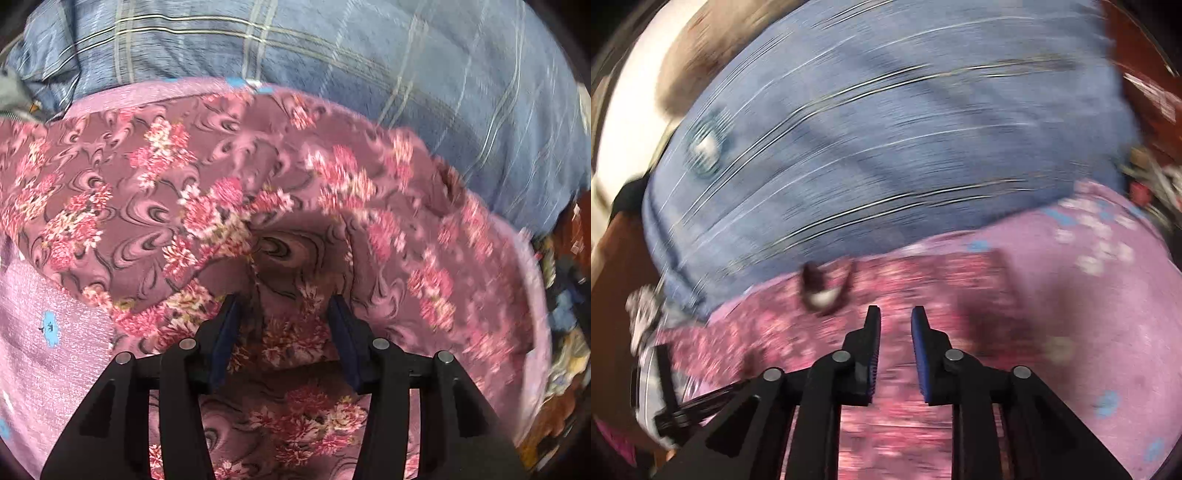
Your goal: Fold small clothes
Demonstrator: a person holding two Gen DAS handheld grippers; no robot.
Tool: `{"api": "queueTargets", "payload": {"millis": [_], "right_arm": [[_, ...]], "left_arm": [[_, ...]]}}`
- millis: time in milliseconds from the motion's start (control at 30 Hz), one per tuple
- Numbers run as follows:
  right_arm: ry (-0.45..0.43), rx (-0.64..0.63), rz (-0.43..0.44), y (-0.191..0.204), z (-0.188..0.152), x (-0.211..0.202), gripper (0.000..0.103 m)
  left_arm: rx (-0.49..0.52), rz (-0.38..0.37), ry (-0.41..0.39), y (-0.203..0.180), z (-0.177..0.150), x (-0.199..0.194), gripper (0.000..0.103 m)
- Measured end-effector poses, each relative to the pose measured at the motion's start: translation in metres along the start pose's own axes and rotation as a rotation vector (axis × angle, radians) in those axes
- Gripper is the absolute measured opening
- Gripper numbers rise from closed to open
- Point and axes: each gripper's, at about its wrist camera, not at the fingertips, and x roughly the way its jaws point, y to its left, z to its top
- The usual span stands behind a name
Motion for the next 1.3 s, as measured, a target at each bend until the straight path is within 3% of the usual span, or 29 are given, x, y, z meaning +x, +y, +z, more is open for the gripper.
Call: {"api": "queueTargets", "payload": {"millis": [67, 133, 267, 367, 433, 567, 633, 733, 867, 900, 933, 1000, 1067, 1133, 1200, 1300], "right_arm": [[0.061, -0.095, 0.031, 0.041, -0.003, 0.022, 0.026], [0.108, -0.175, 0.036, 0.069, -0.012, 0.041, 0.032], [0.206, -0.297, 0.082, 0.126, -0.055, 0.089, 0.031], [0.243, -0.306, 0.169, 0.157, -0.083, 0.117, 0.022], [0.27, -0.345, 0.164, 0.173, -0.101, 0.135, 0.027], [0.166, -0.429, 0.106, 0.183, -0.122, 0.141, 0.036], [0.162, -0.42, 0.115, 0.18, -0.12, 0.138, 0.037], [0.162, -0.409, 0.133, 0.179, -0.121, 0.135, 0.04], [0.164, -0.404, 0.159, 0.177, -0.119, 0.135, 0.046], [0.164, -0.402, 0.162, 0.179, -0.119, 0.137, 0.046], [0.164, -0.398, 0.168, 0.179, -0.119, 0.137, 0.046], [0.165, -0.388, 0.182, 0.175, -0.118, 0.135, 0.047], [0.165, -0.374, 0.197, 0.173, -0.117, 0.136, 0.048], [0.166, -0.356, 0.215, 0.17, -0.116, 0.136, 0.048], [0.167, -0.343, 0.229, 0.168, -0.115, 0.136, 0.048], [0.169, -0.321, 0.251, 0.165, -0.114, 0.137, 0.048]], "left_arm": [[-0.056, -0.033, -0.029, 0.015, 0.006, -0.012, 0.048], [-0.11, -0.012, -0.06, 0.031, 0.01, -0.021, 0.052], [-0.256, 0.028, -0.096, 0.077, 0.019, -0.041, 0.052], [-0.345, -0.012, -0.095, 0.108, 0.024, -0.055, 0.054], [-0.382, -0.021, -0.1, 0.136, 0.03, -0.067, 0.054], [-0.414, 0.145, -0.144, 0.203, 0.042, -0.103, 0.054], [-0.486, 0.203, -0.182, 0.242, 0.049, -0.122, 0.063], [-0.596, 0.221, -0.214, 0.29, 0.056, -0.139, 0.072], [-0.672, 0.245, -0.241, 0.322, 0.065, -0.132, 0.072], [-0.675, 0.255, -0.234, 0.324, 0.069, -0.125, 0.072], [-0.669, 0.254, -0.235, 0.325, 0.074, -0.121, 0.08], [-0.635, 0.239, -0.272, 0.32, 0.084, -0.122, 0.081], [-0.592, 0.264, -0.281, 0.317, 0.096, -0.117, 0.065], [-0.589, 0.259, -0.259, 0.322, 0.102, -0.109, 0.007], [-0.614, 0.201, -0.229, 0.332, 0.101, -0.101, 0.007], [-0.594, 0.189, -0.272, 0.329, 0.096, -0.108, 0.007]]}}
